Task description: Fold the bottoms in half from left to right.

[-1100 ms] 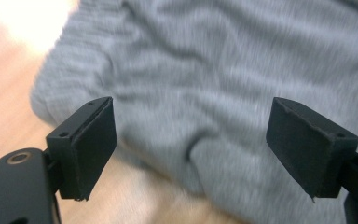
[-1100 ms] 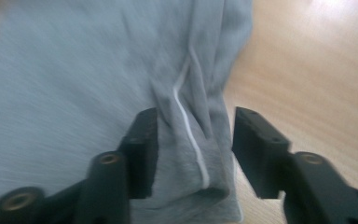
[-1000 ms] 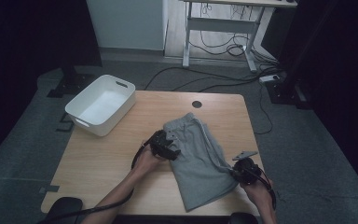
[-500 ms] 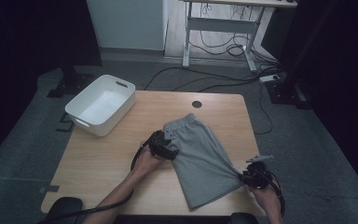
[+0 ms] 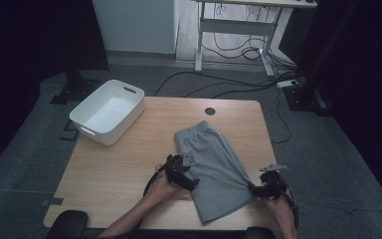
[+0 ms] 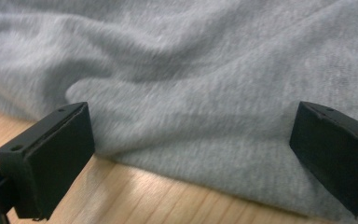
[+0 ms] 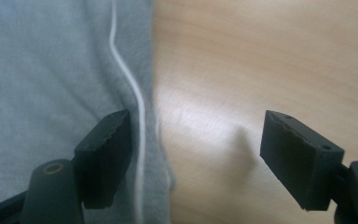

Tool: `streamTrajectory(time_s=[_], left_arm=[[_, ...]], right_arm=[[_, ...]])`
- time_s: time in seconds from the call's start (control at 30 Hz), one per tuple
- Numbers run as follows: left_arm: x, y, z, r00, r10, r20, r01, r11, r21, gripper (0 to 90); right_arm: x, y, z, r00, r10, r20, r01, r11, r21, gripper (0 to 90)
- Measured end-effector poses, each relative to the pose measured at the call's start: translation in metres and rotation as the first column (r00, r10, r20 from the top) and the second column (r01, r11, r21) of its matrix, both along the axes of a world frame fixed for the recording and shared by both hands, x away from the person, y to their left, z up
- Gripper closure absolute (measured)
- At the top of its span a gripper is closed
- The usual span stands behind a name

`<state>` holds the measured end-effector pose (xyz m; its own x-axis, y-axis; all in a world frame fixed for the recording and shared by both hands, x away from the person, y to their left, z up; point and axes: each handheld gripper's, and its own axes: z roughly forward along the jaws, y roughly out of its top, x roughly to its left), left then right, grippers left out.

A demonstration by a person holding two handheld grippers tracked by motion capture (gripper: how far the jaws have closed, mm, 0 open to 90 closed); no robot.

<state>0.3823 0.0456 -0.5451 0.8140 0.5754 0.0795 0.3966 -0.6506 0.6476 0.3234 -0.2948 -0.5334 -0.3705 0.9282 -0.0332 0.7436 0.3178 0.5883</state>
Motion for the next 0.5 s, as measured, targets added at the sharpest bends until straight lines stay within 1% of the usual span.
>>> streamTrajectory(time_s=[0.1, 0.23, 0.3, 0.33, 0.37, 0.43, 0.5], left_arm=[[0.005, 0.008, 0.001, 0.9998, 0.015, -0.008, -0.015, 0.9998, 0.009, 0.0], [0.014, 0.025, 0.003, 0.9988, 0.049, 0.000, -0.048, 0.9982, 0.036, 0.0], [0.020, 0.036, 0.004, 0.9975, 0.071, -0.007, -0.070, 0.9967, 0.041, 0.0], [0.023, 0.042, 0.004, 0.9967, 0.081, -0.007, -0.081, 0.9957, 0.046, 0.0], [0.023, 0.042, 0.004, 0.9967, 0.081, -0.007, -0.081, 0.9957, 0.046, 0.0], [0.032, 0.061, 0.005, 0.9932, 0.116, -0.011, -0.115, 0.9920, 0.051, 0.0], [0.038, 0.073, 0.005, 0.9899, 0.141, -0.009, -0.141, 0.9885, 0.056, 0.0]], right_arm=[[-0.006, 0.006, 0.000, 0.9999, 0.016, -0.002, -0.016, 1.000, 0.002, 26.0], [-0.013, 0.025, -0.001, 0.9975, 0.070, -0.010, -0.069, 0.997, 0.020, 25.9], [-0.017, 0.041, -0.001, 0.9940, 0.109, -0.010, -0.109, 0.994, 0.018, 25.0], [-0.018, 0.047, -0.001, 0.9927, 0.120, -0.011, -0.120, 0.993, 0.019, 24.8], [-0.020, 0.054, -0.001, 0.9905, 0.137, -0.010, -0.137, 0.990, 0.021, 24.3], [-0.021, 0.069, -0.002, 0.9870, 0.160, -0.008, -0.160, 0.987, 0.022, 23.6], [-0.023, 0.088, -0.002, 0.9820, 0.189, -0.008, -0.189, 0.982, 0.031, 22.5]])
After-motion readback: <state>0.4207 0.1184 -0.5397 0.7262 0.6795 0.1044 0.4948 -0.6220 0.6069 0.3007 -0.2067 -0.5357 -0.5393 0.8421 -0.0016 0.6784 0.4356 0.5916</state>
